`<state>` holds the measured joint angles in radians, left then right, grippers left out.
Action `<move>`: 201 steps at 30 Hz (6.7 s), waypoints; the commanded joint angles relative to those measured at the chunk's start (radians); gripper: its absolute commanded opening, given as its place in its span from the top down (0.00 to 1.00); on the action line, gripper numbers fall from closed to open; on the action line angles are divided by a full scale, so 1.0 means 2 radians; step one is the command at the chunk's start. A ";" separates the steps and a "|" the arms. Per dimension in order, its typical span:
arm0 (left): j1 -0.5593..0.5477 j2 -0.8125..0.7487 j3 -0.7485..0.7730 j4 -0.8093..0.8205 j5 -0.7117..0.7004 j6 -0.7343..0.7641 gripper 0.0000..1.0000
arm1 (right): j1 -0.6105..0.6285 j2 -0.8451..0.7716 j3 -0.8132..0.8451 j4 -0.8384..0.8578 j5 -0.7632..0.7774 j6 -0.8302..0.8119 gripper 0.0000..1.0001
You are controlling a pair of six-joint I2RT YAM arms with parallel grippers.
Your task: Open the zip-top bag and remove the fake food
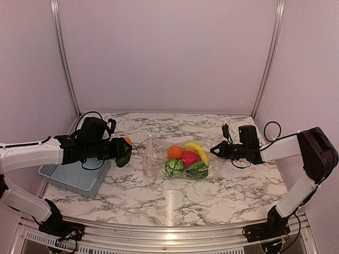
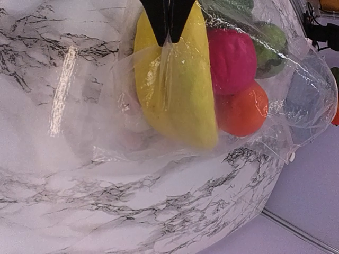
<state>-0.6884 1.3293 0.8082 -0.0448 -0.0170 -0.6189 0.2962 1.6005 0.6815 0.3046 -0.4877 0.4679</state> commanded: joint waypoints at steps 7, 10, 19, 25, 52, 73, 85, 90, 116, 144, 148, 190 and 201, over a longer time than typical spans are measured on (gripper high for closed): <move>0.087 -0.087 -0.010 -0.168 -0.140 0.012 0.56 | -0.007 0.003 0.000 0.017 -0.009 0.003 1.00; 0.122 -0.101 -0.032 -0.181 -0.138 0.016 0.56 | -0.007 0.004 0.002 0.017 -0.011 0.002 1.00; 0.156 -0.097 -0.097 -0.147 -0.117 0.003 0.57 | -0.007 0.012 0.003 0.023 -0.016 0.002 1.00; 0.184 -0.028 -0.106 -0.077 -0.072 0.007 0.57 | -0.007 0.011 0.003 0.020 -0.014 0.000 1.00; 0.267 0.147 -0.006 0.044 0.061 0.036 0.51 | -0.007 0.000 0.005 0.010 -0.021 -0.008 1.00; 0.238 0.014 -0.012 0.000 0.073 0.070 0.26 | -0.007 -0.005 0.006 0.000 -0.028 -0.017 1.00; 0.111 0.074 0.015 0.081 0.119 0.042 0.55 | -0.007 -0.008 0.001 -0.005 -0.025 -0.022 1.00; 0.062 0.118 0.034 0.103 0.120 0.027 0.57 | -0.007 -0.006 -0.004 -0.002 -0.024 -0.021 1.00; -0.041 0.331 0.100 0.312 0.249 -0.016 0.49 | -0.007 0.031 -0.021 0.022 -0.032 -0.024 1.00; -0.118 0.381 0.201 0.110 0.140 0.123 0.07 | -0.007 0.020 -0.044 0.042 -0.039 -0.006 1.00; -0.113 0.368 0.194 0.097 0.108 0.110 0.13 | -0.007 0.015 -0.041 0.034 -0.035 -0.012 1.00; 0.293 -0.091 -0.107 -0.036 0.024 -0.005 0.26 | -0.014 0.012 -0.028 0.033 -0.029 -0.016 1.00; 0.316 0.004 -0.100 0.033 0.013 -0.022 0.20 | -0.014 0.013 -0.026 0.030 -0.042 -0.018 1.00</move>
<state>-0.0677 1.2839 0.5880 -0.0441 0.0174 -0.6529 0.2810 1.6157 0.6033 0.3599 -0.5541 0.4412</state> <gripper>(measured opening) 0.822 0.002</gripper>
